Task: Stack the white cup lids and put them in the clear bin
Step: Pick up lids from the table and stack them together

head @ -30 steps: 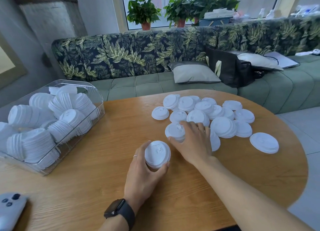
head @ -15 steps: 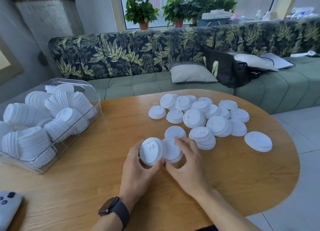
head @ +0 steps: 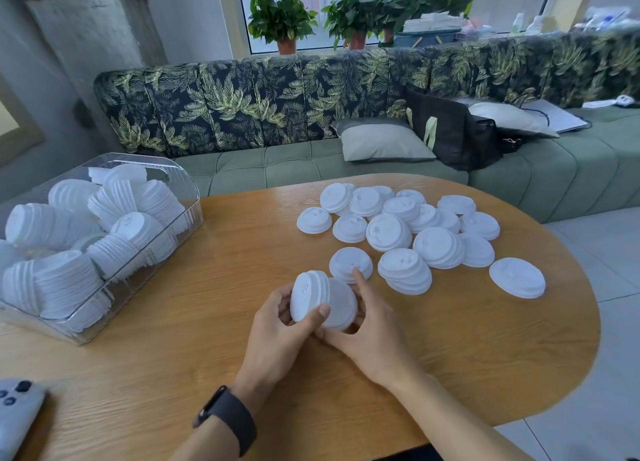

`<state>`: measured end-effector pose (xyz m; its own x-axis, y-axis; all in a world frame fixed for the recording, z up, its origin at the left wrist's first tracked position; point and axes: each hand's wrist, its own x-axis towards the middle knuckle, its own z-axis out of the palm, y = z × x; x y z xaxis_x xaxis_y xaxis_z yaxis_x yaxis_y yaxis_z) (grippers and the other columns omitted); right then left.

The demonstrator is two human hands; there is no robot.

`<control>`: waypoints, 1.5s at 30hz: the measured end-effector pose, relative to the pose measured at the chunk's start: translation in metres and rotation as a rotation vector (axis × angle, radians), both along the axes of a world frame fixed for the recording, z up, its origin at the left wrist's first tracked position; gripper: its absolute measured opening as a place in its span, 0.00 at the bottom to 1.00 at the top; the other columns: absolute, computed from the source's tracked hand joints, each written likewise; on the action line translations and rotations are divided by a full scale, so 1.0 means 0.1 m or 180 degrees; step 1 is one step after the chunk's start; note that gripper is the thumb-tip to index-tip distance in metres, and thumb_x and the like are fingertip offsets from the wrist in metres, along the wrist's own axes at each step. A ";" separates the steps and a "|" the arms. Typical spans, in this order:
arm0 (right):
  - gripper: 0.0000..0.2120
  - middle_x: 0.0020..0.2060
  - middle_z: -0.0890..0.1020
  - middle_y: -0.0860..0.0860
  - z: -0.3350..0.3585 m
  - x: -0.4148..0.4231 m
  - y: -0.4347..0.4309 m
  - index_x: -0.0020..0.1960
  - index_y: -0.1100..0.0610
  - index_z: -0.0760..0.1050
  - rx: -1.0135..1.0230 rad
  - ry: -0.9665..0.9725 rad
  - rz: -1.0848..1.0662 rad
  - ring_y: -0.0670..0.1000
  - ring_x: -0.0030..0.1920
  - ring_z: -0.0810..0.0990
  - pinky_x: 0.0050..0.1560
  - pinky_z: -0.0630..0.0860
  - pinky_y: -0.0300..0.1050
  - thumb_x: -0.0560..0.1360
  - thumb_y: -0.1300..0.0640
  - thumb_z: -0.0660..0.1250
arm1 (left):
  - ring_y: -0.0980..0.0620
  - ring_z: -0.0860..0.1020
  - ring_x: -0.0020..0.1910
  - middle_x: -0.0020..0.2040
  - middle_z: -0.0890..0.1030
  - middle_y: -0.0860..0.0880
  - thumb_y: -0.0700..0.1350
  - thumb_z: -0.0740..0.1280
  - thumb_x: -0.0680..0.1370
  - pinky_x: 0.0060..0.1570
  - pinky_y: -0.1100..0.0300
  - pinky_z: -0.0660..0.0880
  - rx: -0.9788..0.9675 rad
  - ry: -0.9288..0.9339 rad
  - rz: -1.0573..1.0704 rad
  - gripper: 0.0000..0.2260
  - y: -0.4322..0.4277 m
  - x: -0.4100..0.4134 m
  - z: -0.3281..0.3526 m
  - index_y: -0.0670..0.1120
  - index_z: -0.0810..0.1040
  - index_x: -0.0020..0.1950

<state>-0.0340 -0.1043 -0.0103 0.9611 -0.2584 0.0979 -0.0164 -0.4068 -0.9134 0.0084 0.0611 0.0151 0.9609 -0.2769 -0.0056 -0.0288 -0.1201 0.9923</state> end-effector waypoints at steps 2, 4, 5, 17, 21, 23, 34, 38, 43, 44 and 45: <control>0.59 0.65 0.78 0.39 0.03 0.02 -0.04 0.81 0.44 0.58 0.0211 0.0203 0.0019 0.41 0.65 0.78 0.68 0.76 0.46 0.58 0.35 0.82 | 0.55 0.83 0.58 0.57 0.85 0.55 0.59 0.79 0.65 0.59 0.52 0.79 -0.0118 0.0109 0.0118 0.31 0.01 0.03 -0.01 0.52 0.76 0.65; 0.57 0.63 0.80 0.41 0.07 0.03 -0.11 0.79 0.44 0.61 0.0505 0.0363 0.0069 0.41 0.63 0.80 0.68 0.77 0.47 0.56 0.39 0.85 | 0.55 0.83 0.58 0.58 0.85 0.55 0.58 0.79 0.65 0.61 0.48 0.79 -0.0185 0.0182 0.0183 0.32 0.03 0.05 -0.03 0.51 0.76 0.66; 0.55 0.62 0.81 0.43 0.10 0.03 -0.14 0.78 0.44 0.63 0.0707 0.0430 0.0117 0.42 0.62 0.82 0.67 0.78 0.47 0.57 0.42 0.85 | 0.55 0.82 0.58 0.58 0.84 0.55 0.58 0.80 0.65 0.61 0.48 0.79 -0.0188 0.0194 0.0207 0.33 0.03 0.05 -0.04 0.51 0.76 0.66; 0.11 0.53 0.87 0.59 0.24 0.05 -0.20 0.61 0.63 0.79 0.2984 0.0480 -0.0323 0.56 0.55 0.87 0.54 0.82 0.49 0.79 0.63 0.70 | 0.60 0.78 0.61 0.61 0.80 0.60 0.52 0.82 0.67 0.58 0.62 0.77 0.0441 -0.0531 0.0280 0.33 -0.02 -0.05 -0.11 0.56 0.71 0.68; 0.09 0.55 0.87 0.61 0.24 0.05 -0.23 0.59 0.62 0.78 0.3136 0.0508 -0.0249 0.56 0.52 0.87 0.54 0.82 0.53 0.80 0.63 0.69 | 0.61 0.72 0.67 0.65 0.75 0.62 0.54 0.81 0.68 0.67 0.59 0.72 0.0919 -0.1064 0.0270 0.37 -0.07 -0.10 -0.14 0.53 0.69 0.73; 0.09 0.55 0.86 0.62 0.24 0.05 -0.23 0.60 0.62 0.79 0.3140 0.0522 -0.0200 0.56 0.52 0.86 0.56 0.82 0.55 0.80 0.62 0.68 | 0.62 0.71 0.69 0.67 0.74 0.62 0.56 0.80 0.68 0.69 0.57 0.71 0.1050 -0.1120 0.0251 0.39 -0.07 -0.10 -0.14 0.53 0.67 0.74; 0.14 0.47 0.86 0.60 0.24 0.01 -0.20 0.63 0.67 0.79 0.3342 0.0633 0.0374 0.53 0.42 0.84 0.40 0.78 0.46 0.84 0.62 0.59 | 0.66 0.70 0.65 0.64 0.73 0.65 0.60 0.80 0.67 0.63 0.70 0.68 0.1320 -0.1395 0.0052 0.36 -0.10 -0.10 -0.16 0.62 0.65 0.70; 0.16 0.53 0.86 0.59 0.25 0.00 -0.18 0.63 0.63 0.81 0.3212 0.0660 0.0499 0.52 0.48 0.84 0.46 0.79 0.45 0.85 0.57 0.58 | 0.67 0.69 0.66 0.66 0.72 0.63 0.60 0.79 0.69 0.61 0.77 0.64 0.1404 -0.1512 0.0051 0.36 -0.09 -0.09 -0.17 0.59 0.66 0.72; 0.17 0.59 0.84 0.63 0.26 -0.03 -0.15 0.63 0.60 0.82 0.2858 0.0572 0.0630 0.56 0.54 0.82 0.55 0.78 0.48 0.77 0.53 0.71 | 0.66 0.69 0.67 0.67 0.72 0.60 0.59 0.78 0.69 0.60 0.79 0.62 0.1472 -0.1561 0.0029 0.37 -0.09 -0.09 -0.18 0.57 0.66 0.74; 0.17 0.58 0.84 0.63 0.26 -0.04 -0.14 0.62 0.59 0.83 0.2786 0.0558 0.0643 0.57 0.53 0.81 0.53 0.78 0.48 0.76 0.54 0.73 | 0.66 0.69 0.67 0.67 0.72 0.60 0.59 0.78 0.69 0.60 0.80 0.61 0.1473 -0.1551 0.0009 0.37 -0.09 -0.09 -0.18 0.57 0.66 0.74; 0.15 0.55 0.85 0.63 0.26 -0.04 -0.14 0.61 0.58 0.84 0.2748 0.0543 0.0628 0.58 0.52 0.79 0.51 0.78 0.46 0.76 0.56 0.74 | 0.67 0.68 0.67 0.68 0.71 0.60 0.59 0.79 0.69 0.59 0.80 0.61 0.1484 -0.1541 -0.0013 0.38 -0.09 -0.09 -0.18 0.57 0.66 0.74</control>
<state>-0.0379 -0.1183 0.0155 0.9794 -0.0048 -0.2018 -0.1822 0.4097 -0.8938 -0.0008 0.0525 -0.0031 0.8840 -0.3536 0.3057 -0.4589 -0.5319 0.7117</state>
